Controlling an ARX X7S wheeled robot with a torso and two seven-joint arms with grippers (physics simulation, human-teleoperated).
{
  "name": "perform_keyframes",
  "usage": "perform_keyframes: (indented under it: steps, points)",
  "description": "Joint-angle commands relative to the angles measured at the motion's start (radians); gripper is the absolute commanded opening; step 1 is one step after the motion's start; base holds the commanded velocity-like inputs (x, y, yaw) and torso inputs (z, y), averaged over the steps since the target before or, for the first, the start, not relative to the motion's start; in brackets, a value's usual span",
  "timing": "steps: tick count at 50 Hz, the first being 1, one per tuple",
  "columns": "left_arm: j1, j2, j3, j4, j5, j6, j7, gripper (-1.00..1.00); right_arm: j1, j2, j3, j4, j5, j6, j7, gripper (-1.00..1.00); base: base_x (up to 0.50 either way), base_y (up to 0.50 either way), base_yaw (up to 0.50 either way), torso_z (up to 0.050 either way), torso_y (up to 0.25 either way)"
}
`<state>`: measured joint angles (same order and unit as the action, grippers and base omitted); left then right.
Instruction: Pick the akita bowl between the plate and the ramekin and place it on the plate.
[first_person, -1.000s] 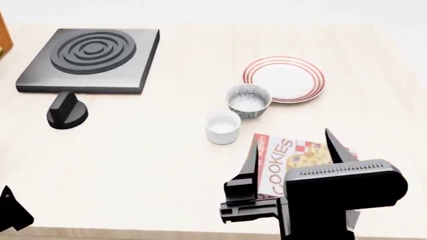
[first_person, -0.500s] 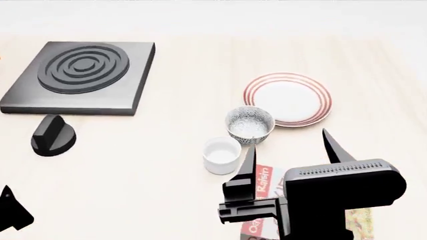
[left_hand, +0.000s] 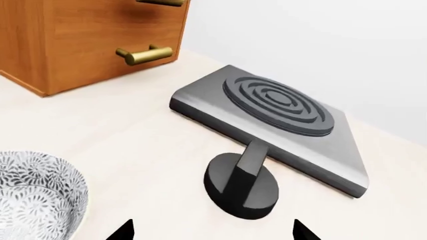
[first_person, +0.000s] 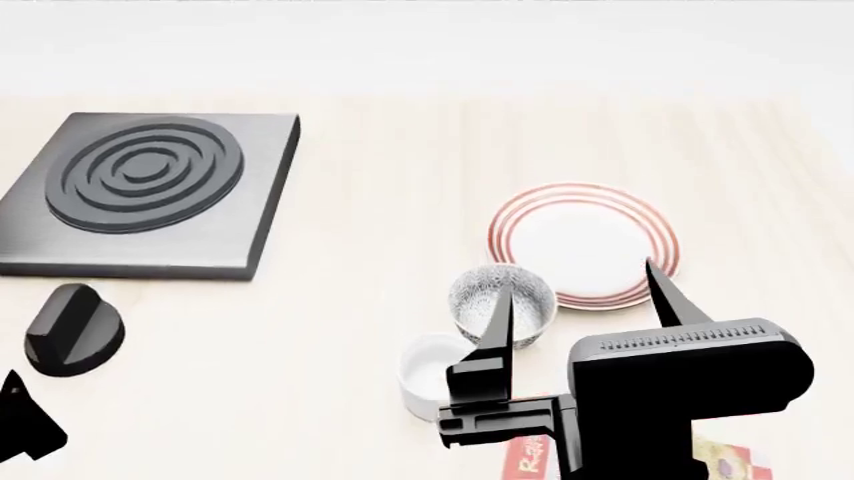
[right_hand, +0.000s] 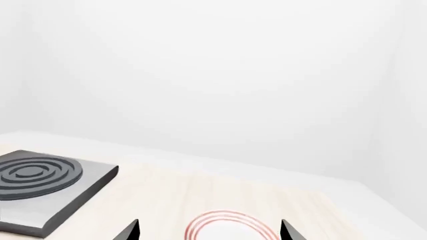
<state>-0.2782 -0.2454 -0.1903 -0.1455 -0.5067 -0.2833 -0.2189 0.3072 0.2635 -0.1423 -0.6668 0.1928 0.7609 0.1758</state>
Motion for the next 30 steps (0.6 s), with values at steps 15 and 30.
perform_keyframes:
  steps: [15,30]
  points:
    - [0.002,-0.004,0.005,0.000,-0.009,0.004,-0.005,1.00,-0.001,0.007,0.000,0.005,0.012,-0.006,0.009,1.00,0.26,0.00,0.00,0.000,0.000]
    - [0.002,-0.007,0.009,-0.001,-0.013,0.007,-0.007,1.00,0.002,0.011,-0.006,0.010,0.017,-0.007,0.015,1.00,0.26,0.00,0.00,0.000,0.001]
